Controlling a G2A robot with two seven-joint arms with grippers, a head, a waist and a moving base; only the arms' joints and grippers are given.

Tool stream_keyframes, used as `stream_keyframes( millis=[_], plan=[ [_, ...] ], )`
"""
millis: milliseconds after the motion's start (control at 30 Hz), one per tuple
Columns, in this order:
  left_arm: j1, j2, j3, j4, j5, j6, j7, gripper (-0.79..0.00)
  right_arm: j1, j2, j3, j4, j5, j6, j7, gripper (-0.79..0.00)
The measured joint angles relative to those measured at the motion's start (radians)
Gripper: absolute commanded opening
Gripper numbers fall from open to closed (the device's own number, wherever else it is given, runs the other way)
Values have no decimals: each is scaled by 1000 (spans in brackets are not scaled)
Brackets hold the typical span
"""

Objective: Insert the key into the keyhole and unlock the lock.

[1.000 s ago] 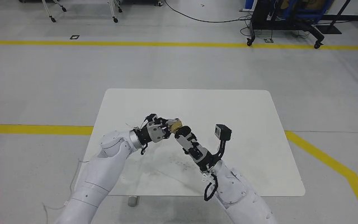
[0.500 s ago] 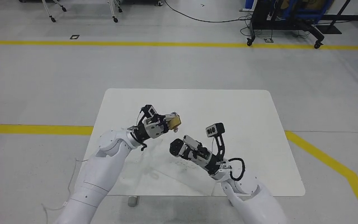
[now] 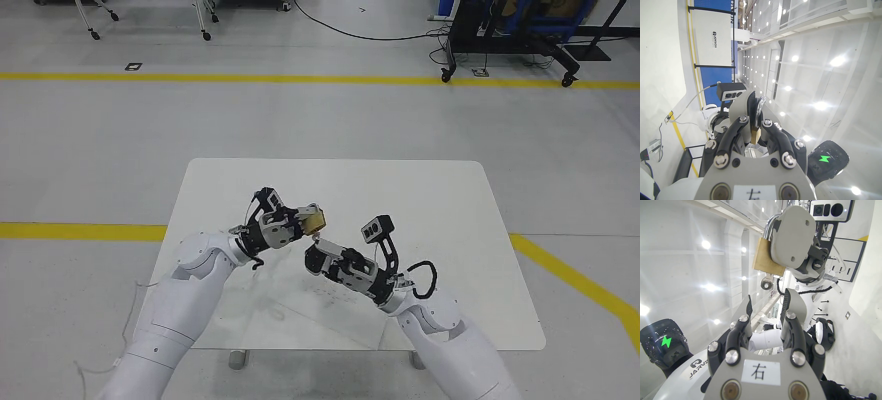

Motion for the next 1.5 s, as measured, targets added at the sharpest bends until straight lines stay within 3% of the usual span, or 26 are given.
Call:
stream_keyframes(
  millis=[433,633,1100,1300,1500],
  plan=[
    [-5,-1,5,4,10,-6,-15,-785,15,-2,2,27,5,7,-45,-631],
    [-7,-1,6,4,15,-10,-21,-785,17,-2,1,33,18,14,-43,-779],
    [-8,-1,8,1,25,-21,-32,-785,10,-5,2,39,120,45,-39,-785],
    [-7,0,2,-5,38,-53,-27,-785,28,-10,13,93,429,214,105,-785],
    [-9,1,2,-11,66,-89,-32,-785,49,-9,21,135,544,343,156,-785]
  ],
)
